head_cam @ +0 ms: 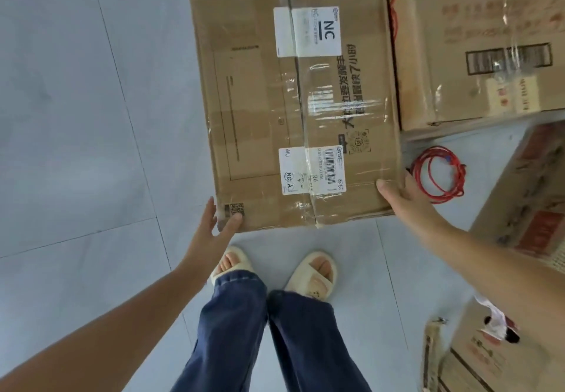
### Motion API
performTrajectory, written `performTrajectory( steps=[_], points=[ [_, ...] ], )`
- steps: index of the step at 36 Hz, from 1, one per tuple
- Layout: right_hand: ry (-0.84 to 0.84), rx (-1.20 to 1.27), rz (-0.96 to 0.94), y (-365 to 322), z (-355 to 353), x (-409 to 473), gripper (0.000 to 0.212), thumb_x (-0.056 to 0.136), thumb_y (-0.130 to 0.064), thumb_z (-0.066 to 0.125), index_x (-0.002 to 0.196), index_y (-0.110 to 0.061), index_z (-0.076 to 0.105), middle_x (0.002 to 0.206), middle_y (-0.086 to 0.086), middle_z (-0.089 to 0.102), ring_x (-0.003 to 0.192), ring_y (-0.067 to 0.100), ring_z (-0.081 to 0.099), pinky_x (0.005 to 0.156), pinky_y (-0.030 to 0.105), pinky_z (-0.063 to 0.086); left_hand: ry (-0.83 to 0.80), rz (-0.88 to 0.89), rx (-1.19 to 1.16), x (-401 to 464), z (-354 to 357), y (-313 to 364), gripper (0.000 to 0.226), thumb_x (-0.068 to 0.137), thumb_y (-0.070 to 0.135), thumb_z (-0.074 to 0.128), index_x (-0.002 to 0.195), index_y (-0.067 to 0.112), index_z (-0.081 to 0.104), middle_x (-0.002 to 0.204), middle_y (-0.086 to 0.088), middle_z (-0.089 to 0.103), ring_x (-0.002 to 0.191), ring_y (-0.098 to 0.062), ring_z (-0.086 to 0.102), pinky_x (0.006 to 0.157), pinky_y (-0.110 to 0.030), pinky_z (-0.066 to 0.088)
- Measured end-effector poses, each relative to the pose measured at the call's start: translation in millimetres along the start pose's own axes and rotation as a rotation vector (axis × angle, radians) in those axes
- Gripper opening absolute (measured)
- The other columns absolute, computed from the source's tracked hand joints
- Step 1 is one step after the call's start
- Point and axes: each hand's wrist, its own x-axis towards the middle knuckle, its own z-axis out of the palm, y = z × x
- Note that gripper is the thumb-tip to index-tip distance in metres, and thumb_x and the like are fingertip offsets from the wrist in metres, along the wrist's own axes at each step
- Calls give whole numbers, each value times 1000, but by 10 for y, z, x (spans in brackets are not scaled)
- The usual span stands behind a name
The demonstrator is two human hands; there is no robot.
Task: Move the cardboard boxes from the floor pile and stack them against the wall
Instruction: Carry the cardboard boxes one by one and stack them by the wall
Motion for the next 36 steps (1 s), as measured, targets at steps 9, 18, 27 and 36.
performTrajectory(
  steps=[9, 18, 27, 36],
  points=[
    [6, 316, 88, -12, 131, 75, 52, 66, -60, 71, 112, -41, 57, 102, -20, 70, 96, 1, 66, 82, 25, 53, -24, 7, -211, 201, 66, 70, 50, 87, 37, 56, 134, 31, 40, 106, 17, 61, 90, 5, 59, 74, -12, 46],
    [24, 495, 176, -760, 159, -458, 14, 97, -29, 49, 104, -39, 56, 99, -14, 65, 96, 6, 59, 100, 55, 38, 46, -48, -342, -307, -538, 761, 42, 89, 42, 55, 128, 38, 41, 118, 11, 55, 116, -21, 49, 104, -59, 33],
    [35, 460, 108, -2019, -144, -1561, 16, 96, -33, 52, 106, -45, 55, 110, -14, 64, 107, 20, 59, 97, 59, 42, 86, -75, -448, -1731, -1065, 1447, 21, 93, 39, 54, 114, 41, 50, 107, 11, 63, 107, -22, 58, 99, -65, 38],
    [7, 335, -71, -3142, -572, -3094, 13, 93, -42, 56, 104, -48, 55, 116, -19, 58, 109, 18, 56, 84, 54, 52, 141, 93, -593, -3551, -1566, 2018, 20, 92, 36, 55, 112, 37, 54, 104, 9, 67, 100, -18, 64, 79, -52, 54]
  ],
)
